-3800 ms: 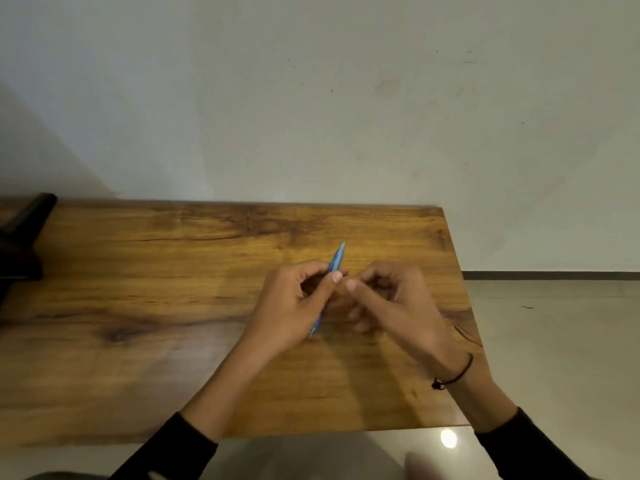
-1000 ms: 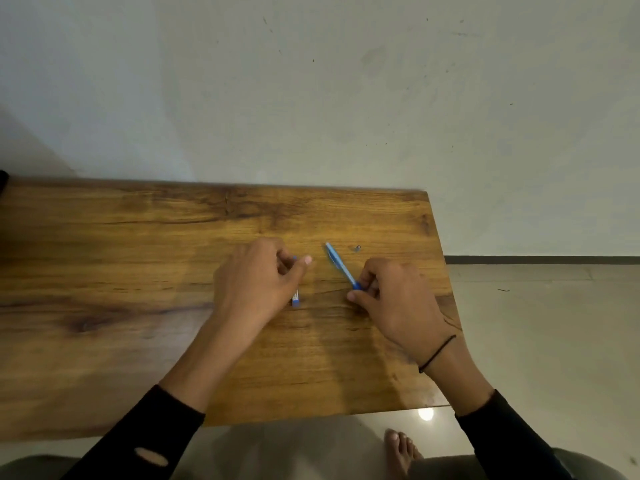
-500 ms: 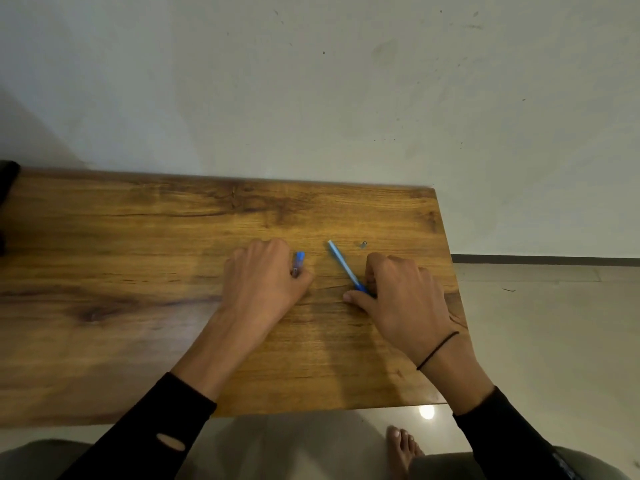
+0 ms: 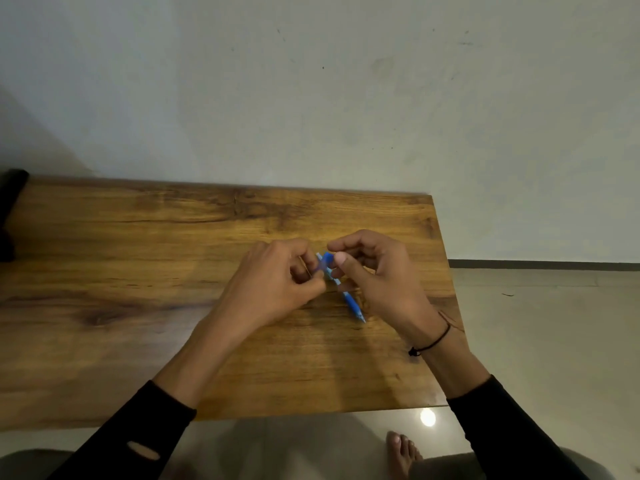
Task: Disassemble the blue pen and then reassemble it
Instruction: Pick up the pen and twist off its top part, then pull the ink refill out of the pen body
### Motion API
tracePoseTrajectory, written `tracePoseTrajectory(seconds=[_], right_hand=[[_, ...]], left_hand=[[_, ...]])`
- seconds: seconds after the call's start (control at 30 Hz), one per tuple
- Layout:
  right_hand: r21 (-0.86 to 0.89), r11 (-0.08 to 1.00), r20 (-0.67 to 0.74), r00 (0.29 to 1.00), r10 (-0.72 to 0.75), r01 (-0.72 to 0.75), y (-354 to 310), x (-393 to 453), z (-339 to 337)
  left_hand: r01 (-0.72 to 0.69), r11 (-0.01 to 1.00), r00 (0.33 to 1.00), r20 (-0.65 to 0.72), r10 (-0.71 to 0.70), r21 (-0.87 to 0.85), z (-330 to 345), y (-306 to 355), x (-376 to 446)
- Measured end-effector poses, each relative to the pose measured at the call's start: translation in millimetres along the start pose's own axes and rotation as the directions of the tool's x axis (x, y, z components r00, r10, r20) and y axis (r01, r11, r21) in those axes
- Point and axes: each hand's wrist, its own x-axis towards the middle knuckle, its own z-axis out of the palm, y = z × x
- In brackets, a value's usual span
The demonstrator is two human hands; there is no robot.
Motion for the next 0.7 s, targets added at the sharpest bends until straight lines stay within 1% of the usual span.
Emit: tracePoseTrajectory(seconds=[0.13, 0.27, 0.4, 0.5, 0.57, 0.63, 0.7], right_hand=[[0.085, 0.996, 0.038, 0.999, 0.024, -0.027, -2, 1, -1], [0.157, 0.986, 0.05, 0.997, 0.051, -0.058, -3, 2, -1], [0.245, 0.967, 0.012, 0.997, 0.076, -0.077, -6, 3, 8], [0.246, 0.967, -0.044, 0.996, 0.074, -0.061, -9, 7, 13], [0.205, 0.979, -0.115, 0.993, 0.037, -0.013, -11, 10, 10], [0.053, 0.998, -0.17, 0.985, -0.025, 0.034, -10, 14, 8], [-0.126, 0.991, -0.132, 0.989, -0.062, 0.045, -9, 15, 12]], left_hand=[[-0.061, 0.996, 0.997, 0.035, 0.064, -0.071, -4, 0, -2], [-0.095, 0.991, 0.993, 0.067, 0.101, -0.098, -9, -3, -4], [-0.087, 0.978, 0.993, 0.067, 0.101, -0.187, -14, -7, -5], [-0.079, 0.978, 0.993, 0.071, 0.094, -0.191, -16, -15, -8], [-0.068, 0.98, 0.993, 0.078, 0.084, -0.187, -18, -21, -11], [-0.056, 0.978, 0.996, 0.057, 0.069, -0.203, -21, -26, -12], [-0.05, 0.972, 0.998, 0.012, 0.055, -0.232, -25, -29, -12]])
